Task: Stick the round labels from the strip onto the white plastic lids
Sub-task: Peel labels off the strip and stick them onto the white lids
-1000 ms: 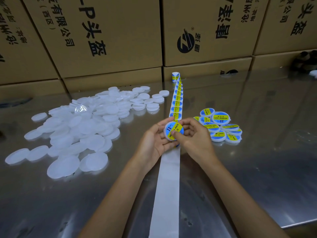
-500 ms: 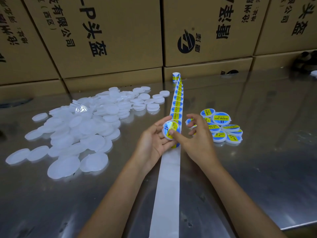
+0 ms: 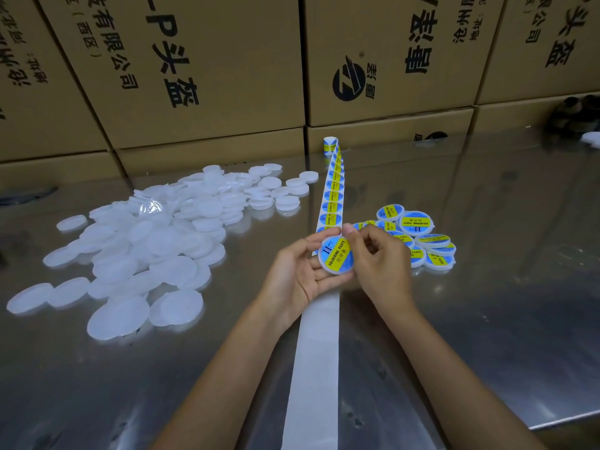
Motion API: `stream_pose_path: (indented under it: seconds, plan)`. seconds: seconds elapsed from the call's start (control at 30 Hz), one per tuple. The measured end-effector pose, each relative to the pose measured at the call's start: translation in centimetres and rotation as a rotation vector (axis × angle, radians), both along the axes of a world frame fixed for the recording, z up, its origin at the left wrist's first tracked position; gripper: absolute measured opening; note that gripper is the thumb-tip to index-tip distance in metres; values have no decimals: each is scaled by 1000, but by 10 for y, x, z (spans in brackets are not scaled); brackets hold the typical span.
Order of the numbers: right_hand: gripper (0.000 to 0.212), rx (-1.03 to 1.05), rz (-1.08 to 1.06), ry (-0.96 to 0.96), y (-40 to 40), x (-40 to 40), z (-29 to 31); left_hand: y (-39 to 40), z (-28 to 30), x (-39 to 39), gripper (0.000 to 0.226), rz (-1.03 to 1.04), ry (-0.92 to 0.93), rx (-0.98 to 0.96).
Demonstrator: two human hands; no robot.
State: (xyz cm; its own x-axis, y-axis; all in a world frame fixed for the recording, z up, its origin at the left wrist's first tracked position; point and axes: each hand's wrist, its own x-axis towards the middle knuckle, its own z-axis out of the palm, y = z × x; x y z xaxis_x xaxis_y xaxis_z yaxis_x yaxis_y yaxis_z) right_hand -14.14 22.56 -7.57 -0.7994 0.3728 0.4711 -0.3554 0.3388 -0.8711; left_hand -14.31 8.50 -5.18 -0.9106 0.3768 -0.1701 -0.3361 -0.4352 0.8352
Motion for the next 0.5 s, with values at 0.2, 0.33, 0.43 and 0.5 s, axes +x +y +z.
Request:
stream_pose_path:
  seconds: [0.2,0.33,0.43,0.5]
  plan:
    - [43,127,2,-54,-6,2,-2,-2,-1,-3,45,13,-10,69]
    - [37,104,-29,-11,-2,-1,-3,-1,-1,-3,44,-5,4,48]
    - [38,87,-22,-1,0,-1,-3,1,-1,-1,43,-7,9,36]
    - [36,87,-10,-1,1,-1,-2,0,-1,-1,39,-3,13,48]
